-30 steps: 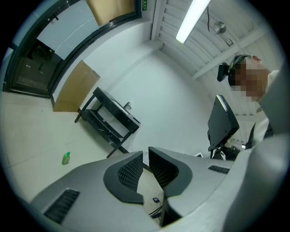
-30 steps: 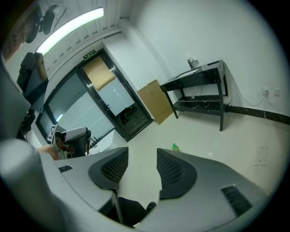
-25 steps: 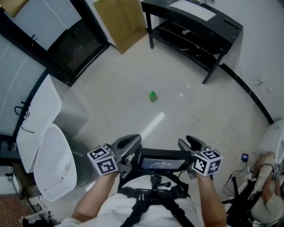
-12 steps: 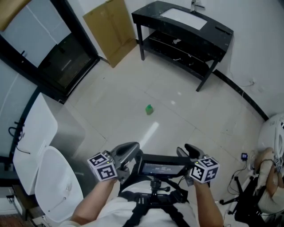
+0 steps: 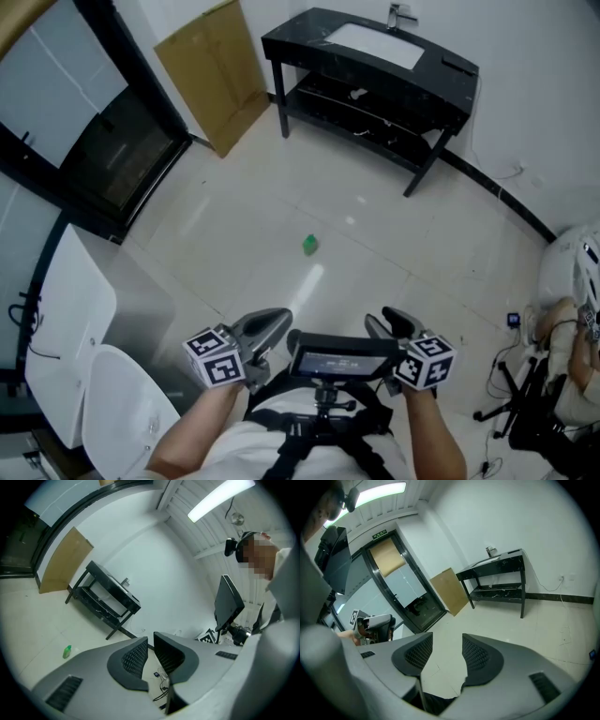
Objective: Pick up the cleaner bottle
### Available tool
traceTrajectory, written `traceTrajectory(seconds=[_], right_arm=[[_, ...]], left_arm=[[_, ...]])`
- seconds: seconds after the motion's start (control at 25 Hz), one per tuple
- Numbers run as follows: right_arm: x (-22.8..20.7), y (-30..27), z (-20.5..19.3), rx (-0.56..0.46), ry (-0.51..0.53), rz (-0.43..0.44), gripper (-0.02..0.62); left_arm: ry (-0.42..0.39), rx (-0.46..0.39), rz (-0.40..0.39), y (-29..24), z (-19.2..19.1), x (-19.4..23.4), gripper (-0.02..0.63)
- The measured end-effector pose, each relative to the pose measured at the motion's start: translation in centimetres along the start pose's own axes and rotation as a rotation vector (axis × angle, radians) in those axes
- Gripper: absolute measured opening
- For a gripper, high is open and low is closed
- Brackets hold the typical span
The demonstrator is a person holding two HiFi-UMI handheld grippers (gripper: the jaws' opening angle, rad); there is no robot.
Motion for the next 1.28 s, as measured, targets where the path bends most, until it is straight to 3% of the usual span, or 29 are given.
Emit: traceTrajectory(seconds=[0.36, 0.92, 1.28], right_arm=[[0.3, -0.1, -0.2, -0.011, -0.010, -0.016, 0.202], [-3.0, 4.3, -1.4, 0.074, 0.110, 0.143, 0.202], [-2.4, 6.6, -2.5, 0.055, 0.118, 0.140, 0.202]], left_arm=[[-0.008, 0.028, -0.010, 0.5, 0.5, 1.1, 0.032], [-0.001, -0.091, 0.102, -0.8, -5.7, -6.6, 0.032], [-0.011, -0.085, 0.088, -0.1, -6.4, -8.3, 0.031]])
Point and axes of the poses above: the fingertips, and each gripper's own axes: y backward along the fingers, x to its left, z out of its top, the point moved 7 cm from there along y, backward along the fingers, and after that the axes turned 2 degrees about -x, right-handed, at the moved point
